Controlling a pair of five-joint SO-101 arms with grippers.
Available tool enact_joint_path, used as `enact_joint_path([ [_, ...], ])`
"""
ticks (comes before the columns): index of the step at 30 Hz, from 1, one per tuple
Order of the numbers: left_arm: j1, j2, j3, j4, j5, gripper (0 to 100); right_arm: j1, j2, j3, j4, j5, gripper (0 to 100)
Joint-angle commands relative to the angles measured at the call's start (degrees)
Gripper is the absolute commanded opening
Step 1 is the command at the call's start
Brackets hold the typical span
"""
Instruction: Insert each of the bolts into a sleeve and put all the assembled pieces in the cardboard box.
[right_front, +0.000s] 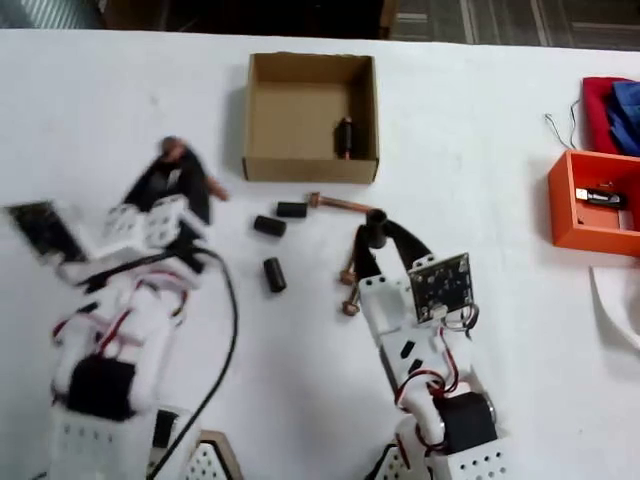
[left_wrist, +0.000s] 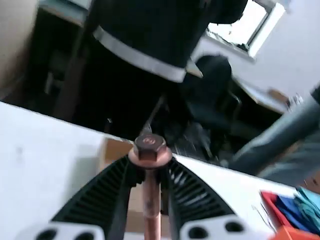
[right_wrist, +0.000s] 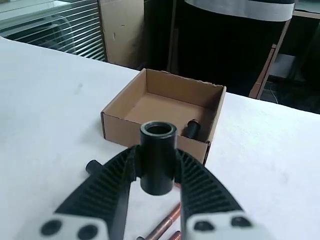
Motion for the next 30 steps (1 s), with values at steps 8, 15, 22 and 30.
enact_joint_path([
  [8,18.64,16.53,-20.79,-2.46,0.7,3,3.03,-2.07,-6.68,8.75,-9.41,2.2],
  [15,23.82,24.97,-21.32,-4.13,0.35,3,2.86,-2.07,-6.95,8.75,-8.79,2.2],
  [22,25.76,25.49,-22.2,-4.66,0.35,3,3.03,-2.07,-8.97,10.42,-8.7,2.2],
  [30,26.11,25.58,-25.01,-3.43,0.35,3,2.95,-2.07,-9.05,10.77,-8.18,2.2],
])
